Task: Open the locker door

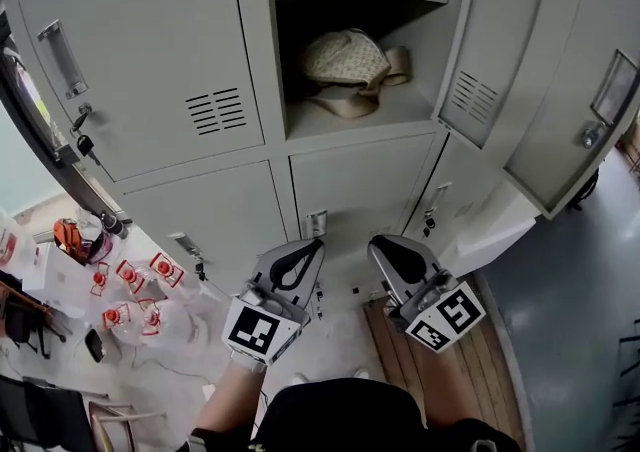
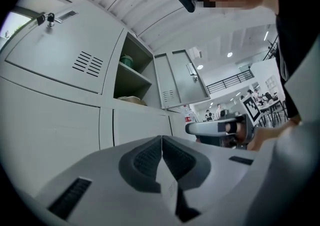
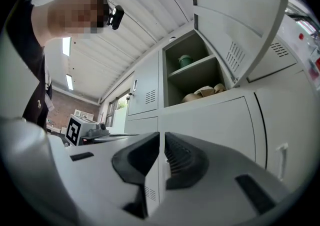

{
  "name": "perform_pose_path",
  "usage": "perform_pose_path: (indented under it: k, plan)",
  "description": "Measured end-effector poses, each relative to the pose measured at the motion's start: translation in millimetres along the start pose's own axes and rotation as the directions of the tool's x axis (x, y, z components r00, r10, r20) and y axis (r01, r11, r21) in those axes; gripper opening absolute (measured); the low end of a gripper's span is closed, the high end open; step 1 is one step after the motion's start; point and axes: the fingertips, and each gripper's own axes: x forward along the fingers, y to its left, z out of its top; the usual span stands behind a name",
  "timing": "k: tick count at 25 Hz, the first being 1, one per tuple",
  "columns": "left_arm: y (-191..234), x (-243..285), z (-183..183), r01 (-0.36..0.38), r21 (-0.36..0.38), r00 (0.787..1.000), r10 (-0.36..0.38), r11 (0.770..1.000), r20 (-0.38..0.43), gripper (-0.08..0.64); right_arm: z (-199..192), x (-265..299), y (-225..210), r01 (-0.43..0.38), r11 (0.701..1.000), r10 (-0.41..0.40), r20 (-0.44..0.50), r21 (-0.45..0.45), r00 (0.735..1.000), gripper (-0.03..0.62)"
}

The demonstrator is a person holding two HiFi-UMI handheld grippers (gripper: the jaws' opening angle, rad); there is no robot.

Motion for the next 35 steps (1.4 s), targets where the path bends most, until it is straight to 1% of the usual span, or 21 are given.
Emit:
perform_pose_path:
  k: [3,7,16,21,25,27,31,35]
  plan:
    - [4.5,-3.2,2.9,-0.012,0.014,0.999,0.012,1.0,0.037,0.023,-4.9,5.0,-0.4,0.012,1.0,-0.012,-0.003,-0.002,1.0,0.049]
    - [11.9,-7.7,-0.5,-0.032,0.008,0.999,0.032,0.999,0.026,0.023,-9.7,9.9,-0.2,0.03,0.999,-0.031,-0.018,-0.03,0.999,0.049]
    - [14.7,-11.1,-5.5,-0.037,0.002,0.999,0.037,0.999,0.013,0.023,-12.0,10.3,8.7,0.018,0.998,-0.021,-0.036,-0.067,0.999,0.049]
    - [11.0,-11.4,-13.5,-0.03,-0.007,0.999,0.029,1.0,-0.019,0.023,-17.9,7.2,11.2,0.028,0.99,-0.041,-0.092,-0.136,0.995,0.049]
    - [8.5,-11.8,-13.9,-0.029,-0.014,0.999,0.028,0.999,-0.036,0.023,-11.1,-0.3,8.6,0.051,0.993,-0.058,-0.06,-0.106,0.996,0.049]
    - [7.6,-10.8,-13.8,-0.024,-0.013,0.999,0.023,1.0,-0.028,0.023,-8.7,-3.2,6.6,0.06,0.994,-0.065,-0.048,-0.09,0.997,0.049]
    - [4.1,-8.0,-13.7,-0.01,-0.016,1.0,0.01,1.0,-0.021,0.023,-8.4,-8.5,5.3,0.071,0.994,-0.075,-0.05,-0.088,0.996,0.049]
    - [0.9,-4.7,-2.7,-0.006,-0.003,1.0,0.006,1.0,0.023,0.023,-10.6,-13.9,1.8,0.088,0.993,-0.093,-0.058,-0.084,0.994,0.049]
